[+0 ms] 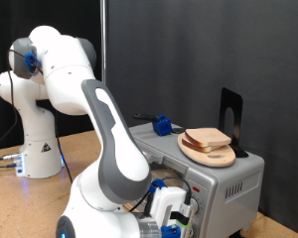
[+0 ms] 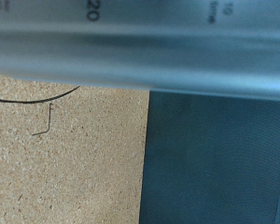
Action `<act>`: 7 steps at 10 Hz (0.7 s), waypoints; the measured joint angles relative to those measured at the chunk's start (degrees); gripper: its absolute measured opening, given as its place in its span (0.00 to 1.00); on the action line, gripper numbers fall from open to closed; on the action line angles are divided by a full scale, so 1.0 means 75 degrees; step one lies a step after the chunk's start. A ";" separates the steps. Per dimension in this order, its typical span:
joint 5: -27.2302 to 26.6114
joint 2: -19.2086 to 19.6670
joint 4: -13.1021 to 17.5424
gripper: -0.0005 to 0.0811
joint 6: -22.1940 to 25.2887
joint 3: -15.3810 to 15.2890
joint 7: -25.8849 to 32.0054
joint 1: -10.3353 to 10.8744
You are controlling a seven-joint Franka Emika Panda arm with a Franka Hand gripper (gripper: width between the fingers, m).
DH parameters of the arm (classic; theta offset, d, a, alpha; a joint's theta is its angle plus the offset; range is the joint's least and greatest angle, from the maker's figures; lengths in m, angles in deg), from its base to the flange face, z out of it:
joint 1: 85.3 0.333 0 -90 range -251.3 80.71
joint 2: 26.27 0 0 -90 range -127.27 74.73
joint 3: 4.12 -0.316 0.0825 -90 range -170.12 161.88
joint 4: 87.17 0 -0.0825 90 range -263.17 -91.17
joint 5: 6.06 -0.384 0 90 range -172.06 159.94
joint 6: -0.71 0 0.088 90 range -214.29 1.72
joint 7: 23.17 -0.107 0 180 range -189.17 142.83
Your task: Make a piece of toast with the oven
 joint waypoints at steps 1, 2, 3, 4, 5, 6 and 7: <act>-0.0018 -0.0008 -0.0015 0.13 -0.0011 -0.0001 0.0052 0.0000; -0.0093 -0.0024 -0.0056 0.13 -0.0032 -0.0008 0.0236 -0.0003; -0.0338 -0.0050 -0.0179 0.13 -0.0038 -0.0027 0.0856 -0.0035; -0.0604 -0.0062 -0.0299 0.13 -0.0017 -0.0079 0.1509 -0.0099; -0.0811 -0.0063 -0.0392 0.13 0.0015 -0.0139 0.2086 -0.0169; -0.0973 -0.0062 -0.0461 0.13 0.0061 -0.0175 0.2589 -0.0219; -0.1093 -0.0059 -0.0510 0.13 0.0104 -0.0205 0.3038 -0.0259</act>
